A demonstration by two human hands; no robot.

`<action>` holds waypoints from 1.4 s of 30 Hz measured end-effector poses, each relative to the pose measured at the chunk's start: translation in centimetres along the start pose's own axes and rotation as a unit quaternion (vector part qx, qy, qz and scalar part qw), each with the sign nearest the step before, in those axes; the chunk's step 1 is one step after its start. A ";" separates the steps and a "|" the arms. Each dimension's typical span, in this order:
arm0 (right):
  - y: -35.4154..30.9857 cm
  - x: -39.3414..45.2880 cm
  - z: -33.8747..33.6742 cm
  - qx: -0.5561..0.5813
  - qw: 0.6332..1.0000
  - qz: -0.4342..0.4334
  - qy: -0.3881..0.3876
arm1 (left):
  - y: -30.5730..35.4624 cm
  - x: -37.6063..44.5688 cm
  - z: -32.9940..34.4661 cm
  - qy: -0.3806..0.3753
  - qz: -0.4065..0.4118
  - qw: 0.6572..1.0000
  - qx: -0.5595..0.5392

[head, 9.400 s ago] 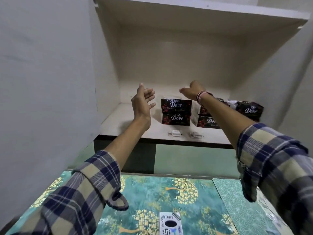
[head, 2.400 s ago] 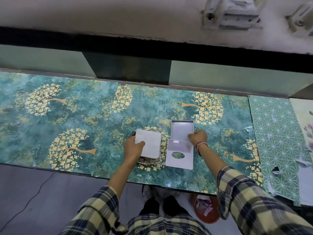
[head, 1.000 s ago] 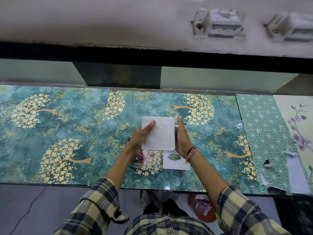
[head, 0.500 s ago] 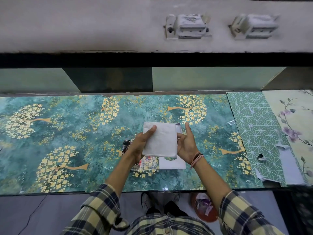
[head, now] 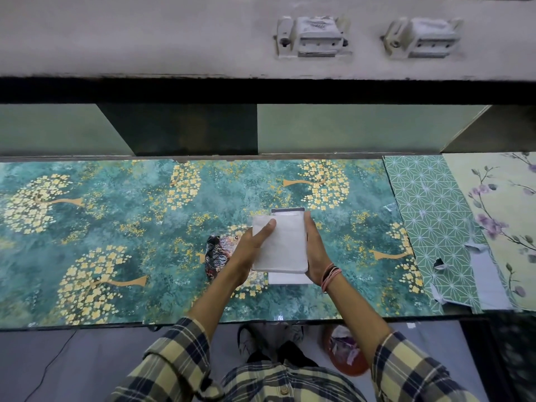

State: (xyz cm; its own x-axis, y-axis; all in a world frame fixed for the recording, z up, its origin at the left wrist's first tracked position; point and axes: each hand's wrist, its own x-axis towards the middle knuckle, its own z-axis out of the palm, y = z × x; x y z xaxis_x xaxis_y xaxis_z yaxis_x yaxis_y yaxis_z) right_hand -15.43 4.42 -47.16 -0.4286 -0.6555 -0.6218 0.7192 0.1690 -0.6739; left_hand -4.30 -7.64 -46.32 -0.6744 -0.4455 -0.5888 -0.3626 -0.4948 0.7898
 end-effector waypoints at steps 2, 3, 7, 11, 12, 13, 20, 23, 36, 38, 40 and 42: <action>0.2 0.1 -0.4 -0.008 1.000 -0.009 -0.006 | -0.1 -0.1 0.2 -0.004 0.005 1.000 0.009; 0.3 0.2 -0.7 -0.008 1.000 -0.011 -0.011 | -0.1 -0.2 0.3 -0.010 0.009 1.000 0.016; 0.6 -0.4 -1.1 -0.056 0.998 -0.007 0.007 | -0.6 -0.4 0.7 -0.044 0.018 0.998 0.052; 1.5 -0.8 -2.7 -0.088 0.994 -0.025 0.067 | -1.3 -0.2 0.5 -0.042 -0.023 0.998 0.028; 1.7 -0.8 -3.3 -0.086 0.993 -0.025 0.077 | -1.5 0.0 0.3 -0.031 -0.036 0.998 0.035; 1.8 -0.9 -3.9 -0.087 0.992 -0.021 0.086 | -1.9 0.3 0.1 -0.018 -0.049 0.998 0.045; 2.2 -1.0 -5.5 -0.248 0.961 -0.022 0.121 | -3.8 1.3 0.3 0.009 -0.077 0.989 0.124; 2.6 -0.4 -5.4 -0.337 0.931 -0.035 0.137 | -4.3 1.5 0.5 0.033 -0.073 0.986 0.146; 5.6 3.3 -7.5 -0.418 0.893 -0.038 0.159 | -4.7 1.7 0.5 0.081 -0.059 0.971 0.217; 4.4 1.9 -6.1 -0.427 0.888 -0.031 0.167 | -4.7 1.6 0.5 0.085 -0.066 0.969 0.221; 3.5 0.9 -4.9 -0.439 0.880 -0.025 0.177 | -4.8 1.5 0.5 0.085 -0.074 0.969 0.218; 3.3 0.8 -4.8 -0.451 0.874 -0.021 0.179 | -4.9 1.6 0.4 0.081 -0.075 0.972 0.209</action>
State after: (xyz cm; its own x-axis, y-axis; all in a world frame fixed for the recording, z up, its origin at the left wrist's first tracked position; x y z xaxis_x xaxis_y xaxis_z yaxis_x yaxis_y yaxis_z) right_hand -15.95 8.00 -51.78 -0.7044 -0.4293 -0.5653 0.0439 0.7686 -0.6383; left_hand -3.83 -5.61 -51.07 -0.4963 -0.5198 -0.6954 -0.7013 -0.2322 0.6740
